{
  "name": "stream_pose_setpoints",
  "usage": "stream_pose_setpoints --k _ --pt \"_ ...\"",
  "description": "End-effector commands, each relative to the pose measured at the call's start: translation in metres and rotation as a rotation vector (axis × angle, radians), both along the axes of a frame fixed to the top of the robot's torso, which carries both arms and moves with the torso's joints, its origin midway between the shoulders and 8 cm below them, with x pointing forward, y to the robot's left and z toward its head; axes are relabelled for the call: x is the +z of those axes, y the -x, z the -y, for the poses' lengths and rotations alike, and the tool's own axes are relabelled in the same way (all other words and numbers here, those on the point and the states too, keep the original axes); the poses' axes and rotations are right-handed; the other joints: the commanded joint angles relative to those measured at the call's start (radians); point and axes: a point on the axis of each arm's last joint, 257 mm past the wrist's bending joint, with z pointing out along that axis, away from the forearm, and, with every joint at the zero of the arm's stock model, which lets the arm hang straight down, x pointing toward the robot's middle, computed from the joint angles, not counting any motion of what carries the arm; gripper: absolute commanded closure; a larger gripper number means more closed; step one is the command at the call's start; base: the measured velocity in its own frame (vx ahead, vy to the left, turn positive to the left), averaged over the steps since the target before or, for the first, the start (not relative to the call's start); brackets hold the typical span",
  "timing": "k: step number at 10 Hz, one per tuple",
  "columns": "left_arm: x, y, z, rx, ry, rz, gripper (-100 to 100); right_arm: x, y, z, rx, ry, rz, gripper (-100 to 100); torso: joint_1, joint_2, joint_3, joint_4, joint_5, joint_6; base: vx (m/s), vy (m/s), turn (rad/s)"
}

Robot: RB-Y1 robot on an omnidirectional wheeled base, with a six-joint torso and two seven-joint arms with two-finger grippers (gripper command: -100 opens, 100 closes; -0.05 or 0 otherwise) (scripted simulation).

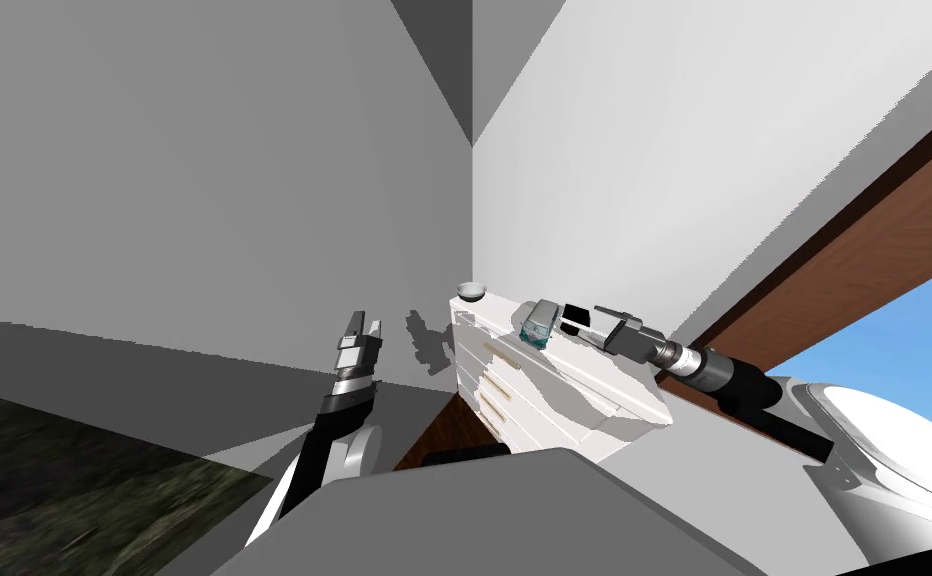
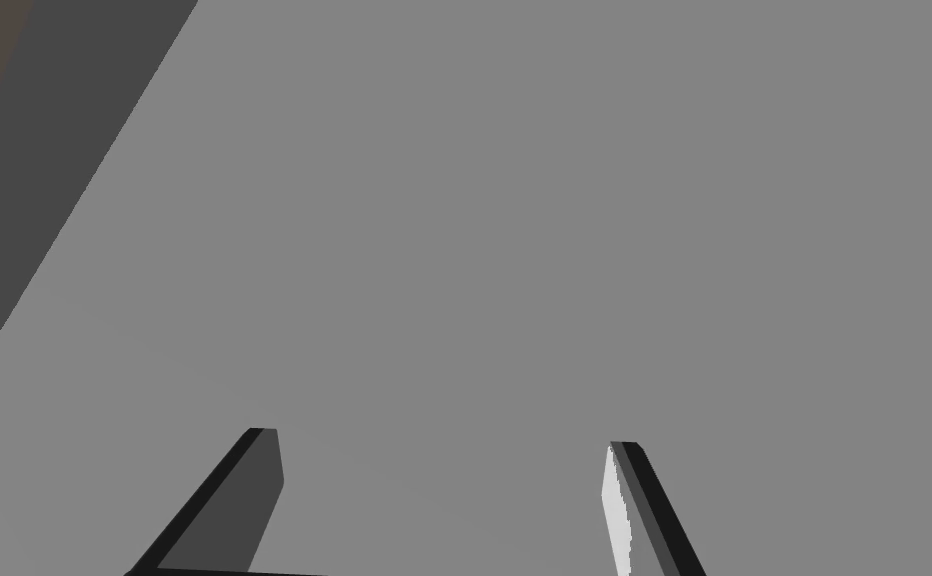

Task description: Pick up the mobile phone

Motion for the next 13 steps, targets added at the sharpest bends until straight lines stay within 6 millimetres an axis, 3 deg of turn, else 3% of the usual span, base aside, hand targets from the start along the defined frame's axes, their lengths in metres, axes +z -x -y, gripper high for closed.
stream_pose_setpoints --k 1,5,6,7,13 --pt "0.0 0.0 0.0 0.0 0.0 0.0 0 0.0 0.0 0.0 0.0 0.0 0.0 100 0.0 0.0 0.0 0.0 0.0 0.0 0.0 0.0 0.0" --pt "0.0 0.0 0.0 0.0 0.0 0.0 0 0.001 0.0 0.0 0.001 0.012 0.003 100 -0.005 0.001 0.001 0.0 -0.004 0.0 0.0 -0.001 -0.001" --pt "0.0 0.0 0.0 0.0 0.0 0.0 0 0.001 0.0 0.0 0.001 0.011 0.003 0 -0.005 0.001 0.001 0.0 -0.004 0.0 0.0 0.0 0.0" --pt "0.0 0.0 0.0 0.0 0.0 0.0 0 -0.001 -0.005 -0.001 -0.014 0.001 -0.001 100 -0.005 0.001 0.001 0.0 -0.004 0.0 -0.004 -0.034 0.251" --pt "0.0 0.0 0.0 0.0 0.0 0.0 0 -0.002 -0.027 -0.003 -0.073 0.001 -0.002 100 -0.008 0.002 0.0 -0.001 -0.005 -0.002 -0.065 -0.063 0.137"
